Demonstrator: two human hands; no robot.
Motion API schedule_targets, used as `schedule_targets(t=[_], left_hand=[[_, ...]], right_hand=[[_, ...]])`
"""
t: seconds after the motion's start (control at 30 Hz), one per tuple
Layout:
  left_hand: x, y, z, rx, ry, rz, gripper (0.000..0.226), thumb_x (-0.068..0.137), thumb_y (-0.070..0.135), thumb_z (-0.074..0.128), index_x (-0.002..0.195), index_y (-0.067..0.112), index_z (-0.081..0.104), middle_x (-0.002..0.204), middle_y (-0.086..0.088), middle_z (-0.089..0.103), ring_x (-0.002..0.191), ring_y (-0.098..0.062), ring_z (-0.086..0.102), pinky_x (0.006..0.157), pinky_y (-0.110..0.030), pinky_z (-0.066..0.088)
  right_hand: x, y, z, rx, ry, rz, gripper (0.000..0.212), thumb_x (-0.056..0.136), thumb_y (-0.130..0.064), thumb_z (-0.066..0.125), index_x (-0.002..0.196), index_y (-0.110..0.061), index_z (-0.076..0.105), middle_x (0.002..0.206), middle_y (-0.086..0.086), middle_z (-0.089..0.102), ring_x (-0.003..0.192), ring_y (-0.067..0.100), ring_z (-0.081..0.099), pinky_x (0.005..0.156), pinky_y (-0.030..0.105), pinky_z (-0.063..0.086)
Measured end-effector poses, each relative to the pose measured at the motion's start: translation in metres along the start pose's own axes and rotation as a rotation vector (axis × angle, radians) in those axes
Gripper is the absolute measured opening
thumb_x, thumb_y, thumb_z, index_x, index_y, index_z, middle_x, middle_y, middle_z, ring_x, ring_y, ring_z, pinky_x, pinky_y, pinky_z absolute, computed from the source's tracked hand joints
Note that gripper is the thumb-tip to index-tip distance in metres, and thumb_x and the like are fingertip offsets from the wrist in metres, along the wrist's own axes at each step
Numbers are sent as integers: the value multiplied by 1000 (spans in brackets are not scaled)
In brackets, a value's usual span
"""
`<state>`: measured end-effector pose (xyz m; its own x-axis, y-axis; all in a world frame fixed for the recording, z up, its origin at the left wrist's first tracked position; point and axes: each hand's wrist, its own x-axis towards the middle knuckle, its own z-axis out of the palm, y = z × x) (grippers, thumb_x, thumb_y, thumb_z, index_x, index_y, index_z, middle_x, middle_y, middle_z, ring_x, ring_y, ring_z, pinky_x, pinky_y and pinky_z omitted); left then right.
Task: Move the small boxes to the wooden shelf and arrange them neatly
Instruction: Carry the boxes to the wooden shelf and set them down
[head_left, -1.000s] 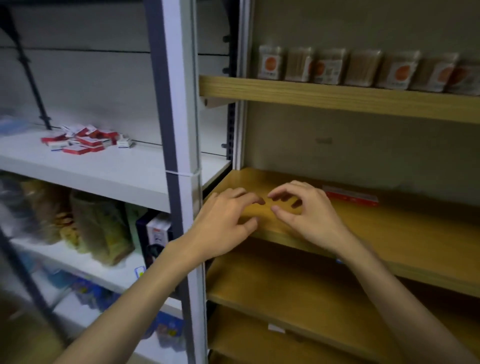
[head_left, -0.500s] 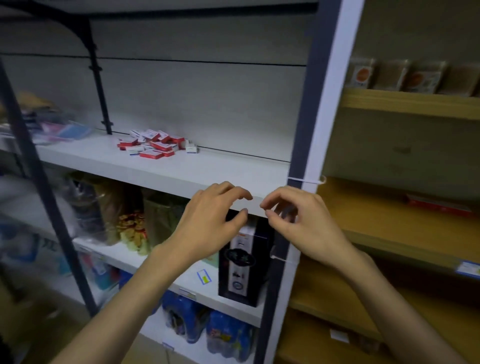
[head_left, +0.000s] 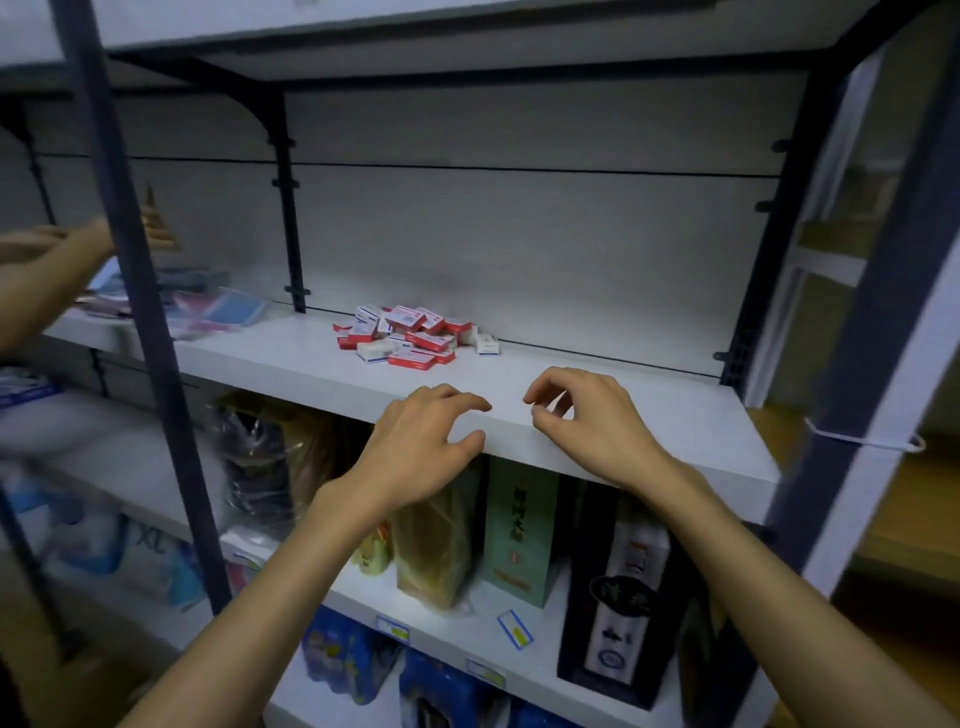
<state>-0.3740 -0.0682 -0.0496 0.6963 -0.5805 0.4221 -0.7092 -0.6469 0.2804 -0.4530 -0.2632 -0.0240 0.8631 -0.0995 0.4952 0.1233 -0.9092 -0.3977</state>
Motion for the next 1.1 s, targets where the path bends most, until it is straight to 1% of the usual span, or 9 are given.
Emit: schedule_targets(t=[0.17,0.4,0.5,0.6,0.7,0.77,0.87,1.0,1.1], left_hand=[[33,-67,-5,-3,-13,-15,40,96,45,52,135,37,55,141,9,54,126,-13,49,106,-44,44],[90,-161,-20,8,-26,-48,39,94,43,55,133,35,58,147,7,50,125,-15,52,105,-44,44],[113,-193,-23,30,9,-55,36,94,41,55,129,32,62,140,5,56,119,-17,54,99,-39,47],[133,-220,-20,18,35,-80,30,94,40,55,122,33,65,124,7,62,104,-14,57,83,-30,49],[152,-243,-17,-4,41,-54,26,92,39,57,116,33,67,113,8,61,101,-14,57,79,-30,48],[163,-256,-17,-20,46,-47,27,89,38,59,115,34,67,114,7,59,104,-16,57,81,-34,49],[178,-270,-17,-8,12,-2,38,87,31,60,125,33,63,129,3,57,115,-20,52,91,-38,48],[194,-289,-18,5,-161,65,56,86,24,56,141,36,52,150,2,47,131,-22,44,105,-45,42],[200,-299,-18,24,-231,111,59,89,27,55,146,37,44,155,3,40,135,-23,40,109,-47,38]], right_hand=[[55,-11,47,-43,-48,-7,13,90,-25,60,101,-31,66,100,-14,67,86,5,61,75,23,46],[144,-25,95,-194,-18,-64,16,92,-34,59,106,-29,66,105,-13,65,91,10,61,79,33,55],[174,-29,110,-220,1,-79,17,91,-35,59,104,-28,67,106,-11,67,90,11,61,77,35,55],[195,-29,124,-259,-13,-63,15,90,-35,60,103,-30,66,105,-11,68,89,12,61,75,34,54],[206,-27,133,-290,-37,-34,15,90,-36,60,102,-30,66,106,-11,68,90,12,61,75,34,54],[211,-26,137,-311,-44,0,15,90,-35,60,103,-31,67,105,-12,68,89,12,61,74,32,53],[215,-29,142,-322,-45,52,15,89,-32,60,102,-30,67,104,-11,68,87,12,61,73,33,53],[220,-37,150,-308,-50,129,13,90,-28,61,100,-28,68,103,-11,69,86,11,62,74,35,56],[226,-41,156,-281,-43,182,16,87,-24,61,99,-27,71,100,-11,70,84,12,62,76,33,54]])
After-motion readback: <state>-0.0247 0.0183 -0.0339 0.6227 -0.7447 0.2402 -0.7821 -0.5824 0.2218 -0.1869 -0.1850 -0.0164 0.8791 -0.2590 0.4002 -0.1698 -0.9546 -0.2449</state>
